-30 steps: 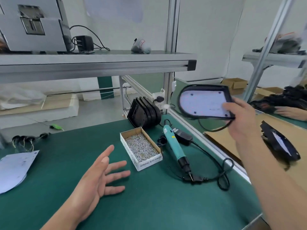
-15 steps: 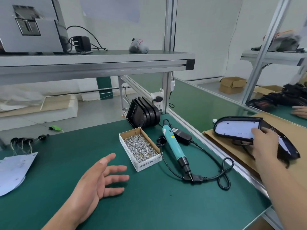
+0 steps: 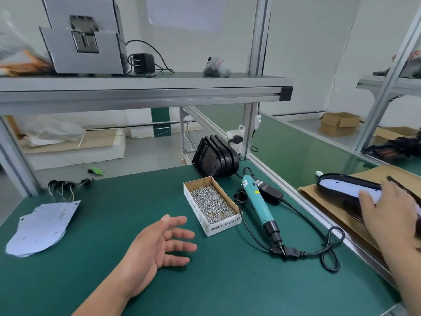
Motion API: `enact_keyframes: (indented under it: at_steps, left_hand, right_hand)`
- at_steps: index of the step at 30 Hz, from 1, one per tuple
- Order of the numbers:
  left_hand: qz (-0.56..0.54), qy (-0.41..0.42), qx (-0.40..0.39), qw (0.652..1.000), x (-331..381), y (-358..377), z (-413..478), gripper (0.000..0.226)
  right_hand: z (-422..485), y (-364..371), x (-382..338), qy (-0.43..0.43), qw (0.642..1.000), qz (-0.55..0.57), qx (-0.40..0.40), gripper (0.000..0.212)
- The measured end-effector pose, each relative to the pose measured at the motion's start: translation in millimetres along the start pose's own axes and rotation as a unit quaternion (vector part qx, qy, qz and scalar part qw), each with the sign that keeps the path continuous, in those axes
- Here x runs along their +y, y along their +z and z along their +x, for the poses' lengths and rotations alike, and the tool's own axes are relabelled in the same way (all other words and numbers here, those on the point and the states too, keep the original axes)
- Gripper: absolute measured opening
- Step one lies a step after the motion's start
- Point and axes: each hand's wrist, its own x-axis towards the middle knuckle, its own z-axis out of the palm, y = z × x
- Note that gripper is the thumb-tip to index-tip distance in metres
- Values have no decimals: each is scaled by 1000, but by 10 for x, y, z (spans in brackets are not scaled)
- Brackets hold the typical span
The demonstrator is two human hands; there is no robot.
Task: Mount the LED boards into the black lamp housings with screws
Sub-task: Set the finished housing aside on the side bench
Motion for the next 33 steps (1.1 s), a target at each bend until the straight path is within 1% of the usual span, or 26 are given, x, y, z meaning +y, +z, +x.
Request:
enact_keyframes:
  at_steps: [3, 7, 13, 16, 19, 23, 26, 28, 33]
  left_hand:
    - [-4, -1, -3, 1000, 2, 5, -4, 66]
    - [-4, 4, -1, 1000, 7, 19, -17, 65]
    - [23, 8, 19, 1000, 19, 69, -29, 59]
    - [52, 15, 34, 998, 13, 78, -34, 52]
    - [80, 20, 41, 996, 4, 77, -27, 44]
    - [92, 25, 38, 995, -5, 64, -19, 38]
    - [89, 25, 35, 995, -2, 56, -19, 38]
    - [88, 23, 32, 995, -1, 57, -18, 38]
    - [89, 27, 27, 995, 3, 58, -26, 37]
  right_hand:
    - [7, 86, -181, -74, 997, -6, -16, 33]
    - [-71, 178, -753, -172, 982, 64, -49, 22]
    - [-203, 465, -1783, -285, 938, 134, -147, 16]
    - [-248, 657, -2229, -359, 910, 138, -156, 17]
    - [-232, 885, -2645, -453, 872, 86, -162, 23]
    - [-238, 1079, -3046, -520, 839, 24, -155, 35]
    - [-257, 1144, -3194, -533, 826, -76, -164, 27]
    - [-251, 1176, -3220, -526, 819, -145, -180, 25]
    - [-225, 1205, -3183, -512, 819, -172, -195, 24]
